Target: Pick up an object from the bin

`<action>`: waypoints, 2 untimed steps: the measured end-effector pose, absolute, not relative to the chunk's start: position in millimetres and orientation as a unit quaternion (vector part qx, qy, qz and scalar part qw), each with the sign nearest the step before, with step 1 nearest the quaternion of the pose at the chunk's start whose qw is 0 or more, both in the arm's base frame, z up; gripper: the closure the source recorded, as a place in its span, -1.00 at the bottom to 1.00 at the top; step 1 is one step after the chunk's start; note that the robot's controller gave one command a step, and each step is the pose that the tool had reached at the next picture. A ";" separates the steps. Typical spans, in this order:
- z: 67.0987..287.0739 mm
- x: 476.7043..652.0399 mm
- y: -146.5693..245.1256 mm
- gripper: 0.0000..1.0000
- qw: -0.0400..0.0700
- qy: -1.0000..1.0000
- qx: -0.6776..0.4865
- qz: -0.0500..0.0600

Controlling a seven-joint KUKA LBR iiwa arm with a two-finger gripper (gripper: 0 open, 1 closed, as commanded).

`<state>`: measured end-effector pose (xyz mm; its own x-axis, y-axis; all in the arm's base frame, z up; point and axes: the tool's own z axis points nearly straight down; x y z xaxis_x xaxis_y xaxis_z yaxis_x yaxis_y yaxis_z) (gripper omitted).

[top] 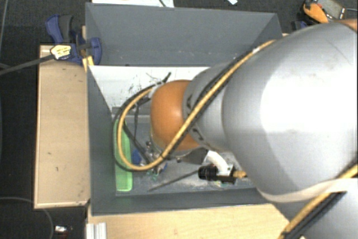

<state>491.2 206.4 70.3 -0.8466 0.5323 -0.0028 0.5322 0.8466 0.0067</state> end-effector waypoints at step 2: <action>97.5 490.1 205.4 1.00 0.001 0.961 0.277 0.001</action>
Offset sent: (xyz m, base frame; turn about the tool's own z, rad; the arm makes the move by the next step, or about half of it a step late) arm 0.0001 0.0000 0.0495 0.0010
